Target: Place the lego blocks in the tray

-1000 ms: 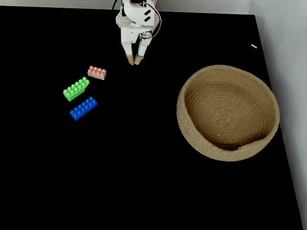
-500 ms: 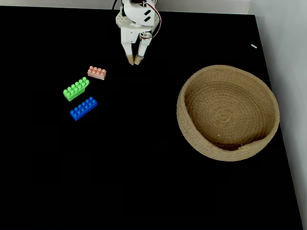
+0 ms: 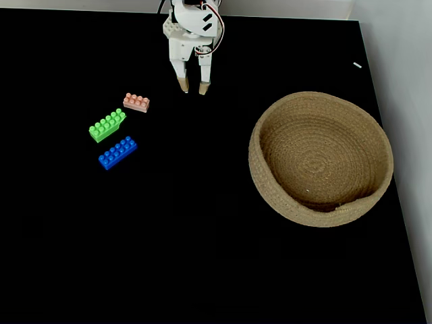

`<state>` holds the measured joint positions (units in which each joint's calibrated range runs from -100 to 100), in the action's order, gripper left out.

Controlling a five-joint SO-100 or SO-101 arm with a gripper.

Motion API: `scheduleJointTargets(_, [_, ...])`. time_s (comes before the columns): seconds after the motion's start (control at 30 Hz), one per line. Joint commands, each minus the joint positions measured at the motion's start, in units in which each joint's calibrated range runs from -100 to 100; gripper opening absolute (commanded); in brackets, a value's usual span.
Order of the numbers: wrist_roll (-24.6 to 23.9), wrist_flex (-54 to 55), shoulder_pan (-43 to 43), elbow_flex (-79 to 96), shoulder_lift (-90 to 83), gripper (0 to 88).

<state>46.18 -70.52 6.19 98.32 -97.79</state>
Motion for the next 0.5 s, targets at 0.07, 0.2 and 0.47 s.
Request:
scheduleJointTargets(0.07, [-3.2, 9.2, 0.7, -8.8, 8.0, 15.1])
scheduleJointTargets(0.2, [-5.3, 13.3, 1.3, -17.6, 19.2, 16.7])
scheduleJointTargets(0.47, [-8.6, 13.8, 6.9, -38.4, 42.8, 19.4])
